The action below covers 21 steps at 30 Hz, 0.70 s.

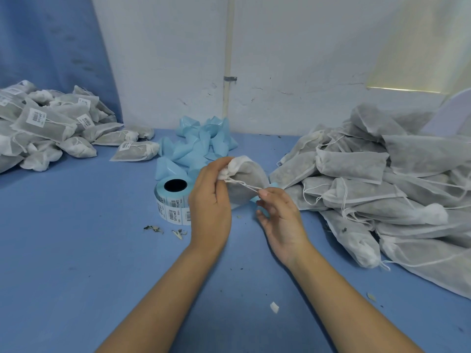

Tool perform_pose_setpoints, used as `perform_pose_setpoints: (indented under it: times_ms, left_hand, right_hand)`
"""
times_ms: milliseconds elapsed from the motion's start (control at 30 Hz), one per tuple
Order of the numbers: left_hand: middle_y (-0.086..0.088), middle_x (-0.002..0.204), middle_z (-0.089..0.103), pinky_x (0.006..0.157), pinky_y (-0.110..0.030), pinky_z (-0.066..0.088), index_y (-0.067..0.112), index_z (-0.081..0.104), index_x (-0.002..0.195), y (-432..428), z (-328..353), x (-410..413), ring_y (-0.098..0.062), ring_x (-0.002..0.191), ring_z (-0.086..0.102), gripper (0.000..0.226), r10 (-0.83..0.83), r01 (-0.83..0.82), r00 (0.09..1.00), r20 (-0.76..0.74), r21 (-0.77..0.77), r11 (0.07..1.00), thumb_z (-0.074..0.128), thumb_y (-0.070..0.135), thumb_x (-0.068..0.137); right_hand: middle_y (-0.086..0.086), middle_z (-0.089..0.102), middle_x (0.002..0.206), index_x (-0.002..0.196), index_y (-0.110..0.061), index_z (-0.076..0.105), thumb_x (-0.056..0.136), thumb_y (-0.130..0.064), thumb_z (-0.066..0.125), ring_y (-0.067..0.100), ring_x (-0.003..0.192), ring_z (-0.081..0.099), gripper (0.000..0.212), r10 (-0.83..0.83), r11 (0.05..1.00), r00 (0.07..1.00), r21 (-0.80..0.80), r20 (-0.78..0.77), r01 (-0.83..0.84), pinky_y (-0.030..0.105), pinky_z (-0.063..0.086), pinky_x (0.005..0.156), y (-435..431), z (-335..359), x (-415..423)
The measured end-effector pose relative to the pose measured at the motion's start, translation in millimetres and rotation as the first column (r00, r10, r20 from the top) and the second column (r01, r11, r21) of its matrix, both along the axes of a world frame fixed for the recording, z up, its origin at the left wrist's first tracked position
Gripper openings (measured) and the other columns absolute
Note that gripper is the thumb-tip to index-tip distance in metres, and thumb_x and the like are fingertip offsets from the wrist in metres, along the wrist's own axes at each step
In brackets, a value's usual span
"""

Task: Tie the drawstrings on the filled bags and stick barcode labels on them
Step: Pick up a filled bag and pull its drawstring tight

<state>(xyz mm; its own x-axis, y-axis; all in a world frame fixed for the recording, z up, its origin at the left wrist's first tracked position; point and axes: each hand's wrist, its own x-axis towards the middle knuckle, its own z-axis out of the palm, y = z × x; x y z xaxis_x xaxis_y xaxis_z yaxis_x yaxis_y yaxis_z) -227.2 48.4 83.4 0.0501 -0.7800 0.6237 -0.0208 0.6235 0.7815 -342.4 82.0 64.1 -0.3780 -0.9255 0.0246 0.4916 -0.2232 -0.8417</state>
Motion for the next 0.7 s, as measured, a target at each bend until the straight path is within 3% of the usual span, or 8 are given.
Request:
perform_pose_setpoints:
  times_ms: [100, 200, 267, 333, 467, 533, 600, 700]
  left_hand:
    - [-0.001, 0.107, 0.065, 0.088, -0.018, 0.044, 0.018, 0.061, 0.109, -1.6, 1.3, 1.1, -0.009, 0.099, 0.058, 0.034, 0.046, -0.044, 0.998, -0.048, 0.046, 0.998, 0.037, -0.001, 0.093]
    - [0.014, 0.095, 0.065, 0.082, -0.016, 0.045, 0.023, 0.061, 0.1, -2.6, 5.0, 1.9, 0.001, 0.089, 0.058, 0.034, 0.053, -0.032, 0.988, -0.143, 0.151, 0.988, 0.039, -0.002, 0.094]
    - [0.012, 0.093, 0.066, 0.088, -0.03, 0.049, 0.023, 0.062, 0.097, -3.9, 6.1, 1.4, -0.005, 0.091, 0.06, 0.03, 0.011, 0.043, 0.977, -0.215, 0.244, 0.969, 0.041, 0.002, 0.096]
    - [0.004, 0.105, 0.067, 0.097, -0.039, 0.048, 0.023, 0.063, 0.108, -3.2, 5.2, 0.9, -0.012, 0.102, 0.061, 0.033, -0.086, 0.179, 0.95, -0.301, 0.294, 0.939, 0.042, 0.002, 0.095]
    - [0.007, 0.117, 0.061, 0.085, -0.019, 0.049, 0.032, 0.038, 0.131, 1.0, -4.8, -2.4, -0.001, 0.099, 0.061, 0.056, -0.287, 0.391, 0.883, -0.37, 0.243, 0.888, 0.048, 0.003, 0.084]
    - [0.004, 0.122, 0.058, 0.09, -0.022, 0.05, 0.025, 0.035, 0.132, 3.4, -10.9, -7.6, -0.006, 0.109, 0.06, 0.062, -0.314, 0.407, 0.889, -0.333, 0.265, 0.874, 0.056, 0.01, 0.076]
    - [0.0, 0.119, 0.061, 0.094, -0.028, 0.048, 0.018, 0.041, 0.124, 4.2, -13.9, -11.3, -0.012, 0.112, 0.06, 0.055, -0.271, 0.352, 0.923, -0.272, 0.315, 0.881, 0.067, 0.019, 0.076]
    - [0.004, 0.1, 0.067, 0.085, -0.025, 0.05, 0.018, 0.053, 0.105, 1.3, -13.9, -9.9, -0.009, 0.096, 0.064, 0.023, -0.191, 0.277, 0.949, -0.252, 0.37, 0.887, 0.068, 0.023, 0.087]
  right_hand:
    - [-0.011, 0.067, 0.074, 0.067, -0.023, 0.066, 0.082, -0.006, 0.066, 0.0, 0.072, 0.062, 0.023, -0.032, 0.999, 0.997, -0.005, -0.066, 0.031, 0.021, 0.045, 0.076, -1.7, -3.0, 5.3]
    - [-0.006, 0.067, 0.079, 0.075, -0.016, 0.064, 0.082, -0.005, 0.068, 0.007, 0.078, 0.063, 0.014, -0.026, 1.0, 0.992, -0.005, -0.123, 0.026, 0.024, 0.05, 0.079, -1.4, -6.2, 10.8]
    - [-0.004, 0.066, 0.082, 0.076, -0.016, 0.064, 0.083, -0.006, 0.068, 0.009, 0.081, 0.063, 0.013, -0.039, 0.999, 0.991, 0.008, -0.125, 0.041, 0.023, 0.052, 0.076, -1.8, -7.0, 11.5]
    - [-0.005, 0.066, 0.08, 0.078, -0.016, 0.064, 0.084, -0.006, 0.068, 0.007, 0.077, 0.063, 0.013, -0.07, 0.997, 0.993, 0.023, -0.098, 0.073, 0.021, 0.052, 0.072, -2.8, -7.1, 10.5]
    - [-0.004, 0.067, 0.078, 0.078, -0.015, 0.061, 0.085, -0.004, 0.066, 0.006, 0.071, 0.063, 0.014, -0.114, 0.993, 0.993, 0.015, -0.02, 0.114, 0.019, 0.052, 0.067, -3.7, -4.4, 10.5]
    - [-0.003, 0.067, 0.077, 0.078, -0.014, 0.061, 0.086, -0.003, 0.066, 0.006, 0.07, 0.063, 0.014, -0.108, 0.994, 0.994, 0.011, -0.006, 0.108, 0.019, 0.052, 0.067, -3.5, -3.8, 13.2]
    - [-0.001, 0.065, 0.076, 0.079, -0.013, 0.061, 0.086, -0.004, 0.066, 0.007, 0.07, 0.061, 0.013, -0.093, 0.996, 0.996, 0.014, -0.018, 0.093, 0.019, 0.052, 0.067, -3.4, -3.9, 16.6]
    - [0.0, 0.065, 0.076, 0.079, -0.012, 0.061, 0.086, -0.003, 0.065, 0.008, 0.069, 0.061, 0.012, -0.077, 0.997, 0.997, 0.014, -0.016, 0.077, 0.021, 0.053, 0.068, -2.9, -3.3, 21.0]
